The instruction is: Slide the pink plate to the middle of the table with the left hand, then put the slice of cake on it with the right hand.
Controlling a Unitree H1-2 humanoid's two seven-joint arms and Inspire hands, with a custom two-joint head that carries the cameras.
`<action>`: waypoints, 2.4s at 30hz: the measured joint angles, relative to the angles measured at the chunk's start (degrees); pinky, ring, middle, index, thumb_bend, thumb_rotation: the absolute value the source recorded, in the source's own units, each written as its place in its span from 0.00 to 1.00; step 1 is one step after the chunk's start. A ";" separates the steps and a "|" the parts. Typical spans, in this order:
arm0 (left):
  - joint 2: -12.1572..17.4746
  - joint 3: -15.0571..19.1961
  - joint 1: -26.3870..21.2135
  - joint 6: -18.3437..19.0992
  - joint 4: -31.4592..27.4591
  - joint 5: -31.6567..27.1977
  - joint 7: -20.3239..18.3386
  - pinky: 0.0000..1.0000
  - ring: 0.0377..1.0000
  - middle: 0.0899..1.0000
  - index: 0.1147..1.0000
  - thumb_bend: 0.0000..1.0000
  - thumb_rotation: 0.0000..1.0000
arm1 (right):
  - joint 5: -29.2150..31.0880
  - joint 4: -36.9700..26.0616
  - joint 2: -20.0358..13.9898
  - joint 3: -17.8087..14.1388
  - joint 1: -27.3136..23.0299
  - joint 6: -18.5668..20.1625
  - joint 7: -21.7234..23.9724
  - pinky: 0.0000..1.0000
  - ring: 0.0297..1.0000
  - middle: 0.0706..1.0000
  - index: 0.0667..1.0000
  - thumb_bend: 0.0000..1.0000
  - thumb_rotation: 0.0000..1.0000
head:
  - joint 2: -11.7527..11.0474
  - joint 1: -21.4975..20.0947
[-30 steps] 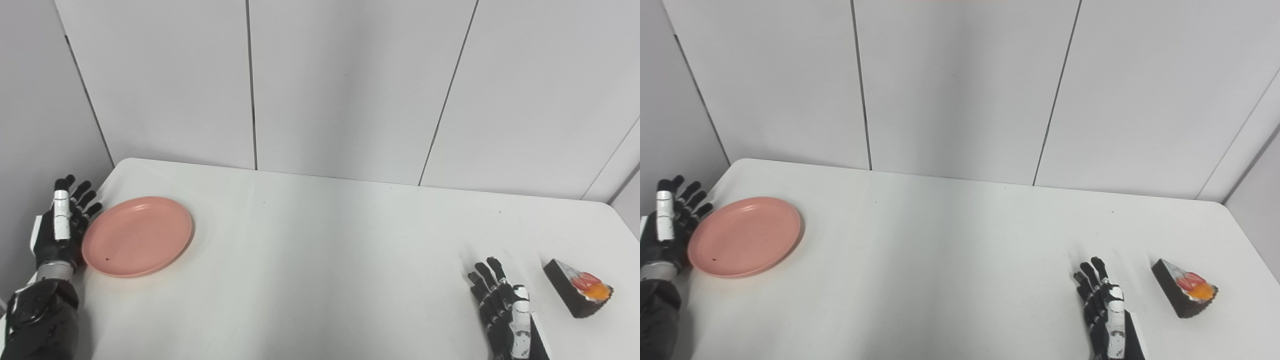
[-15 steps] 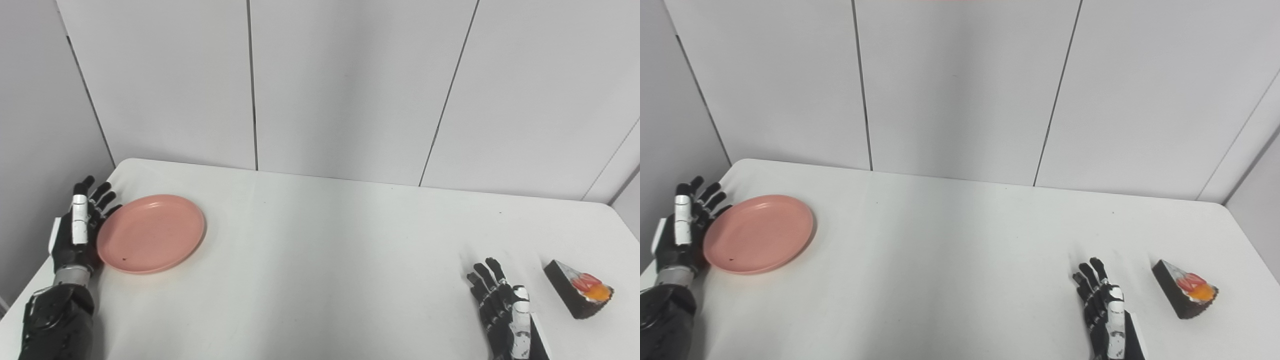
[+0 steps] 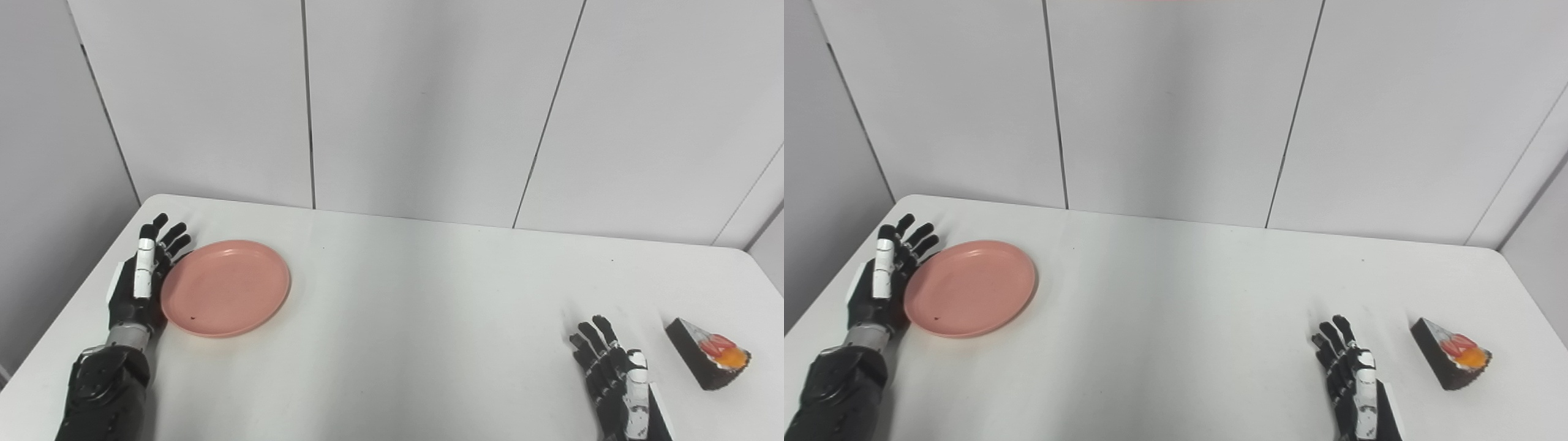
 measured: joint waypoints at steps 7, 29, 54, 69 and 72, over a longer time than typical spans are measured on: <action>-1.45 -1.07 -0.78 -0.05 -0.03 1.06 0.00 0.80 0.90 0.89 0.91 0.92 0.90 | -0.21 -0.02 0.04 0.14 0.01 0.01 -0.08 0.96 0.90 0.91 0.92 0.78 1.00 | 0.09 -0.44; -8.16 -6.66 -3.66 0.30 0.30 5.93 0.36 0.76 0.86 0.84 0.89 0.85 0.89 | -0.93 -0.02 0.82 0.59 -0.12 -0.01 -0.48 0.95 0.90 0.91 0.92 0.77 1.00 | 0.35 -2.11; -17.23 -10.00 -1.30 4.83 -7.57 8.58 5.30 0.79 0.89 0.84 0.88 0.87 0.86 | -2.96 0.01 2.02 1.78 -0.64 0.00 -1.74 0.92 0.87 0.89 0.90 0.83 1.00 | 1.58 -7.29; -20.13 -10.88 -2.63 5.58 -6.12 8.53 3.70 0.81 0.91 0.87 0.89 0.84 0.85 | -5.09 -2.06 4.27 3.67 0.39 0.85 -4.21 0.91 0.86 0.87 0.88 0.83 0.98 | 3.34 -14.76; -20.35 -10.88 -3.68 5.54 -4.65 8.47 3.18 0.83 0.91 0.88 0.89 0.83 0.85 | -5.37 -2.41 4.50 4.00 0.50 1.20 -4.80 0.91 0.86 0.87 0.89 0.83 0.98 | 3.51 -15.64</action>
